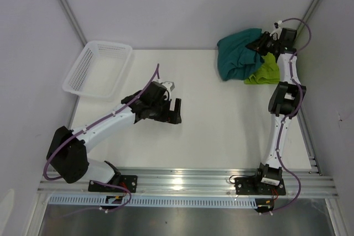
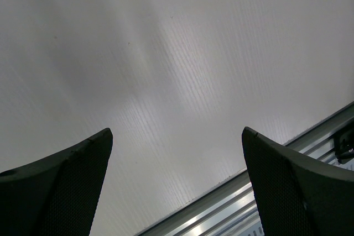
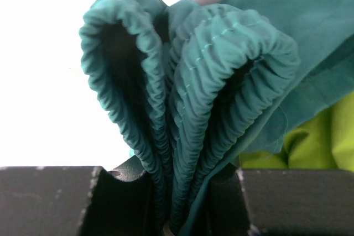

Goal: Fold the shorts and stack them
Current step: Neatly place the folded shorts to the corner

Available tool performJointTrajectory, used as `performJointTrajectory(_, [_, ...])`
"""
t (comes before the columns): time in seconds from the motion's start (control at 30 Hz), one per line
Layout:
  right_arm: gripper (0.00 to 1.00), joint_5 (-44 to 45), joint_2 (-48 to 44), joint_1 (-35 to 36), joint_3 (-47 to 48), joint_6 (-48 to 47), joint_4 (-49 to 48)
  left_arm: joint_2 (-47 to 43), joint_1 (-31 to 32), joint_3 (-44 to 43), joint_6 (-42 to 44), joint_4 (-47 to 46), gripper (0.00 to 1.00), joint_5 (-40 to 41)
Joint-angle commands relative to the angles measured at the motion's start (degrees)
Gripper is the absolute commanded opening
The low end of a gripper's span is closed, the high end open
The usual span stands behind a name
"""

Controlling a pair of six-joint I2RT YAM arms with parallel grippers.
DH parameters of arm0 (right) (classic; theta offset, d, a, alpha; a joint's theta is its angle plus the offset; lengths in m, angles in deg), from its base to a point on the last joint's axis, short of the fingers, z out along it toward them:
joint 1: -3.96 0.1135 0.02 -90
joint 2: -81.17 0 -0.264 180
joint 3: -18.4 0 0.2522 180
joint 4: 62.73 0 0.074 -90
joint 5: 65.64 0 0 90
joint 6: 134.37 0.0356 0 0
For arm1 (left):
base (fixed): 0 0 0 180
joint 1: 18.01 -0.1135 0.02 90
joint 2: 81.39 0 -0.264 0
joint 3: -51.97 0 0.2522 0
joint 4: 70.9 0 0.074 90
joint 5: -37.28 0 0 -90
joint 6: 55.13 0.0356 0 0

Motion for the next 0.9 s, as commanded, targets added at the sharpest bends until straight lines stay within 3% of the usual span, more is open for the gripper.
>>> performJointTrajectory(0.0, [0.02, -3.1, -0.1, -1.1, 3.7, 6.6, -8.3, 0.3, 0.5, -2.9, 0.1, 0.2, 0.99, 0.2])
performJointTrajectory(0.43, [0.04, -5.1, -2.4, -6.5, 4.5, 18.1, -9.1, 1.7, 0.4, -4.1, 0.2, 0.6, 0.99, -0.2])
performJointTrajectory(0.87, [0.04, -14.5, 3.2, -12.7, 5.8, 32.7, -21.0, 1.6, 0.4, -4.1, 0.5, 0.9, 0.99, 0.2])
